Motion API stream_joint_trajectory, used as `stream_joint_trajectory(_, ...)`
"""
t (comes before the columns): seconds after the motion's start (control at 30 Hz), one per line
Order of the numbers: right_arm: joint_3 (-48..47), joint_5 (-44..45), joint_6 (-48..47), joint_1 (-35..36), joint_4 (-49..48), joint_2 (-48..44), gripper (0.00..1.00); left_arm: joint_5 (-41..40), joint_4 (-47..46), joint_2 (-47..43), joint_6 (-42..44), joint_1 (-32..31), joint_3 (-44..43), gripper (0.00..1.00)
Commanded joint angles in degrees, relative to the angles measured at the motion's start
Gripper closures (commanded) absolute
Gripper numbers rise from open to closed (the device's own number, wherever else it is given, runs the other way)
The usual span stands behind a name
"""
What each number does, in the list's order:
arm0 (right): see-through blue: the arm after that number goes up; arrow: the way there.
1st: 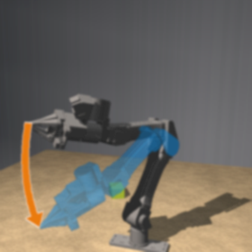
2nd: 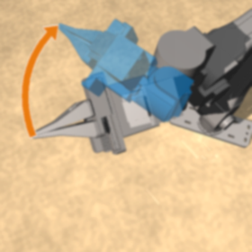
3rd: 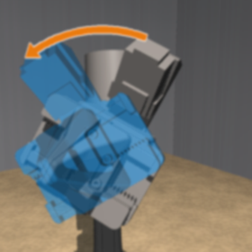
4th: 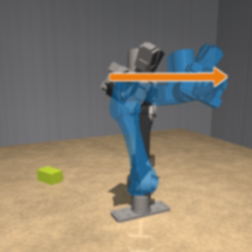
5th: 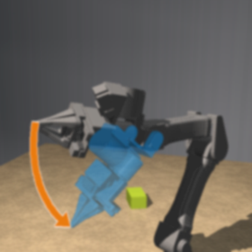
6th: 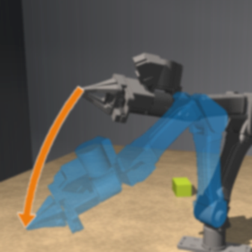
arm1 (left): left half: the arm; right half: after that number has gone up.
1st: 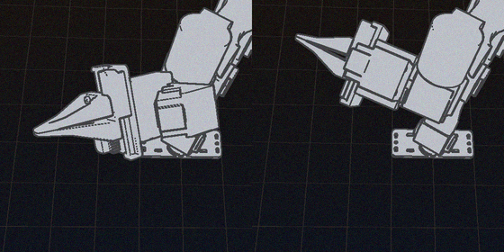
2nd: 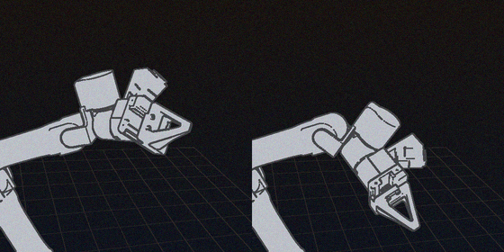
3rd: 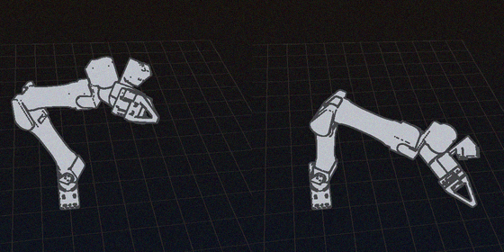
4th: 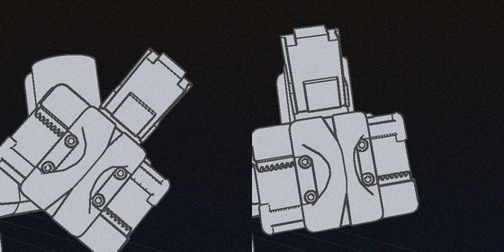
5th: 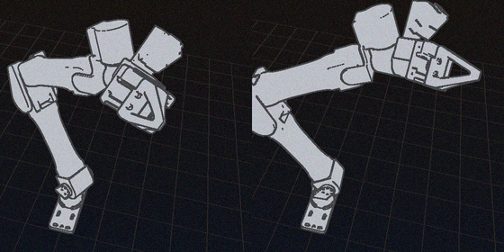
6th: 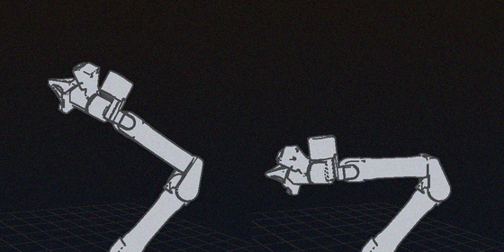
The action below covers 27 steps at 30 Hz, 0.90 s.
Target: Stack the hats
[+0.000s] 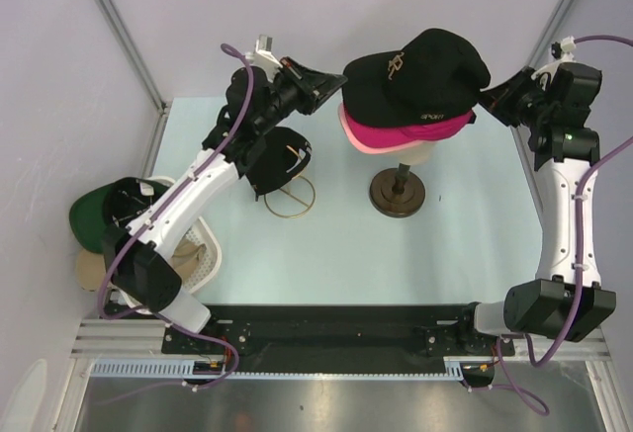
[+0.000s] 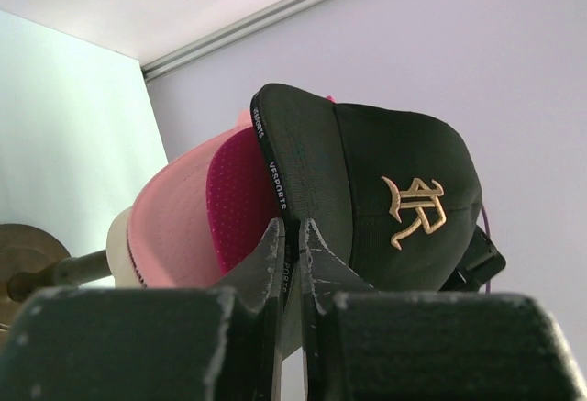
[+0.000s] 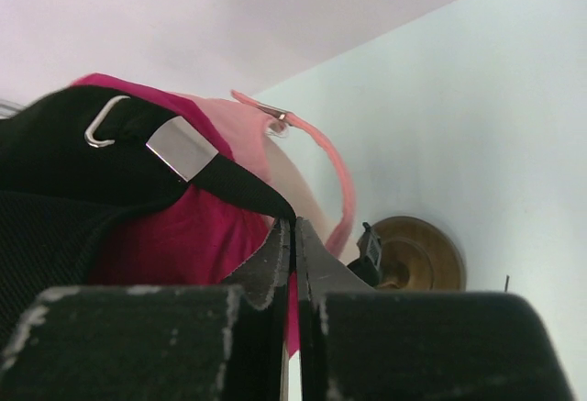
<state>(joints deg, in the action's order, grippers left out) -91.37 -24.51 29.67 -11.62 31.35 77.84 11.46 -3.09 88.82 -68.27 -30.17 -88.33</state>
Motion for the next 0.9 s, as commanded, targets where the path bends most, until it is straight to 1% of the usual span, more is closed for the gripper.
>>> stream_joint_trajectory(0.0, 3.74, 6.76, -5.41, -0.95, 5.65, 3.98, 1.0, 0.4, 0.81, 1.71, 5.34, 0.73, -3.6, 1.0)
stream_joint_trajectory(0.13, 5.24, 7.2, -6.11, -0.69, 5.12, 5.47, 1.0, 0.32, 2.65, 3.29, 8.06, 0.73, -5.61, 1.0)
stream_joint_trajectory(0.2, 6.47, 7.11, -6.29, -0.6, 5.12, 5.74, 1.0, -1.96, 7.11, 3.38, 9.2, 0.64, -5.88, 1.0)
stream_joint_trajectory(0.27, 7.26, 7.11, -6.73, -0.34, 5.12, 5.74, 1.0, -3.55, 9.67, 2.68, 11.05, 0.73, -5.36, 1.0)
stream_joint_trajectory(0.37, 8.75, 7.2, -7.43, 0.01, 5.82, 5.83, 1.0, -6.19, 11.0, 1.72, 12.19, 0.73, -3.69, 1.0)
stream_joint_trajectory(0.5, 9.98, 7.99, -9.01, 0.45, 8.01, 5.39, 1.0, -5.84, 10.65, 0.05, 12.2, 0.73, -1.49, 1.0)
stream_joint_trajectory(0.6, 10.07, 6.06, -8.93, 0.19, 8.11, 3.72, 1.0, -2.07, 6.89, -0.75, 13.16, 0.64, 0.09, 1.0)
stream_joint_trajectory(0.63, 10.16, 4.84, -8.75, -0.16, 7.5, 2.07, 0.91, -0.41, 5.22, -1.01, 13.51, 0.73, 0.88, 1.0)
stream_joint_trajectory(0.67, 10.25, 1.43, -8.58, -0.42, 5.41, 1.27, 0.83, 2.31, 3.29, -0.93, 13.6, 0.73, 0.8, 1.0)
stream_joint_trajectory(0.7, 10.08, -0.08, -7.62, -0.6, 4.34, 0.3, 0.72, 3.47, 3.36, -0.93, 13.95, 0.64, 0.62, 1.0)
stream_joint_trajectory(0.77, 9.46, -3.86, -6.65, -1.39, 1.45, -2.07, 0.61, 6.18, 0.73, -0.84, 14.57, 0.56, 0.01, 1.0)
stream_joint_trajectory(0.8, 9.2, -4.57, -5.34, -1.65, 0.82, -2.69, 0.52, 6.81, 0.55, -0.75, 15.27, 0.55, -0.34, 1.0)
stream_joint_trajectory(0.87, 7.44, -5.54, -4.19, -2.88, 0.2, -3.84, 0.45, 8.48, 0.8, -0.4, 16.15, 0.47, -1.92, 1.0)
